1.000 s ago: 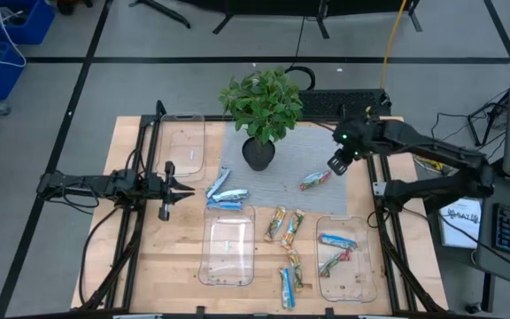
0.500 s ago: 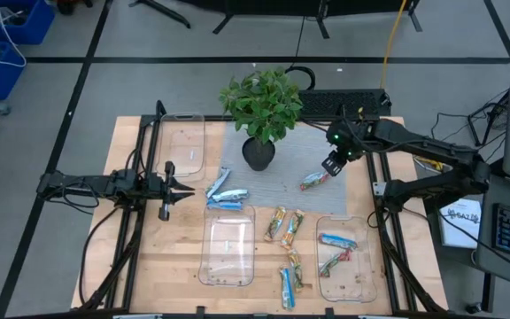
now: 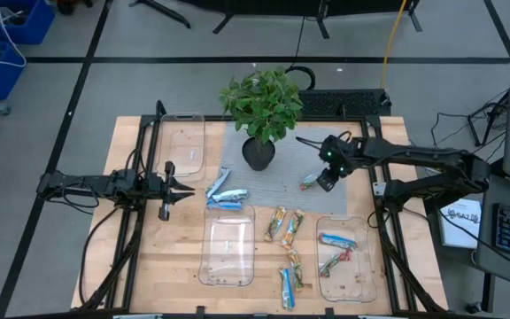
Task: Pick and place Granola Bars by type
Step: Put the red granola bar into the bottom right transparent bin
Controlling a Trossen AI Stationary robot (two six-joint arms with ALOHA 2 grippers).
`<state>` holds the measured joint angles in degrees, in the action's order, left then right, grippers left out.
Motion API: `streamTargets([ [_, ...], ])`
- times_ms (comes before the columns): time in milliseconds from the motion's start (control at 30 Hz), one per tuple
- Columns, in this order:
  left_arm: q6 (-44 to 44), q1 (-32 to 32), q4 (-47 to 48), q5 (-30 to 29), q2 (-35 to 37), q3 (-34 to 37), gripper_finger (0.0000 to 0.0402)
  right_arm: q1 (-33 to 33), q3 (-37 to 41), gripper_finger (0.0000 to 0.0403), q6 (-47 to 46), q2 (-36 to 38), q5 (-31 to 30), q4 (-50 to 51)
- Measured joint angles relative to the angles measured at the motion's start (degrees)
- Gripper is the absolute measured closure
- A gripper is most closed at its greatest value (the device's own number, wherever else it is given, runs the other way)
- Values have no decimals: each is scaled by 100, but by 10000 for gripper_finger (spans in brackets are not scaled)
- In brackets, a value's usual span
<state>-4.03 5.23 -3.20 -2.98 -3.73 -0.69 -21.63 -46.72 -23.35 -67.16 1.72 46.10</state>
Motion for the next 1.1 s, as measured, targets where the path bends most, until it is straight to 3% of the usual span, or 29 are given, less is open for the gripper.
streamTargets([
  [367,0,-1,0,0,-2,0,344,-17,327,268,-107,1,-344,-14],
  [1100,0,-1,0,0,-1,0,344,-203,977,268,-110,3,-335,-877],
])
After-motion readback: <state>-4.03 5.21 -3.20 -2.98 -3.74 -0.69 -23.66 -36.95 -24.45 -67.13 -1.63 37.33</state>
